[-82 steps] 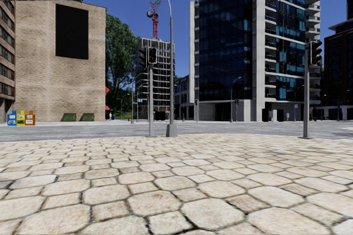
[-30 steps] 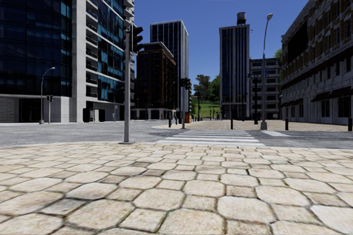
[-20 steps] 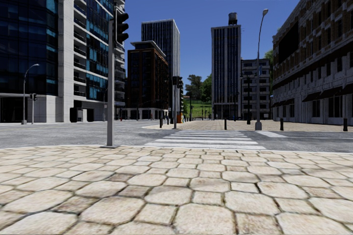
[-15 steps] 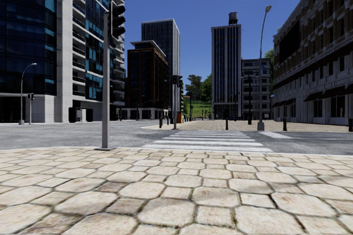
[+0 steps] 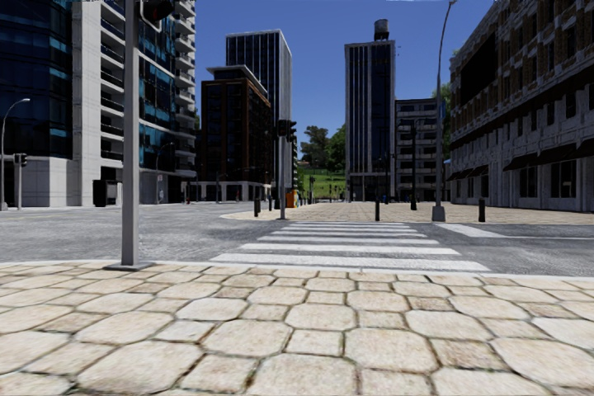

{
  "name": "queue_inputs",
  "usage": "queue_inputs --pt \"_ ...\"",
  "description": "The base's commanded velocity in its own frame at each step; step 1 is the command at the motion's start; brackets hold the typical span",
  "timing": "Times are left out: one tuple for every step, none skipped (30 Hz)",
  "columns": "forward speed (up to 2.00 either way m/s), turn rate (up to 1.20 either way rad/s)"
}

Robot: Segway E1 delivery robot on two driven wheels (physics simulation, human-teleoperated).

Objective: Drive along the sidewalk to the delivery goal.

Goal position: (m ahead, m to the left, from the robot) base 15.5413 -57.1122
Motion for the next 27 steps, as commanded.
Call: queue_inputs --pt "2.00 -0.45" --pt "2.00 -0.45" --pt "2.00 -0.47" --pt "2.00 -0.48" --pt "2.00 -0.48" --pt "2.00 -0.48" --pt "2.00 -0.48" --pt "2.00 -0.48" --pt "2.00 -0.48" --pt "2.00 -0.40" --pt "2.00 -0.40" --pt "2.00 0.00" --pt "2.00 0.00" --pt "2.00 0.00" --pt "2.00 0.00" --pt "2.00 0.00" --pt "2.00 0.00" --pt "2.00 0.00" --pt "2.00 0.00" --pt "2.00 0.00" --pt "2.00 0.00" --pt "2.00 0.00" --pt "2.00 0.00" --pt "2.00 0.00" --pt "2.00 0.00" --pt "2.00 0.00" --pt "2.00 0.00"
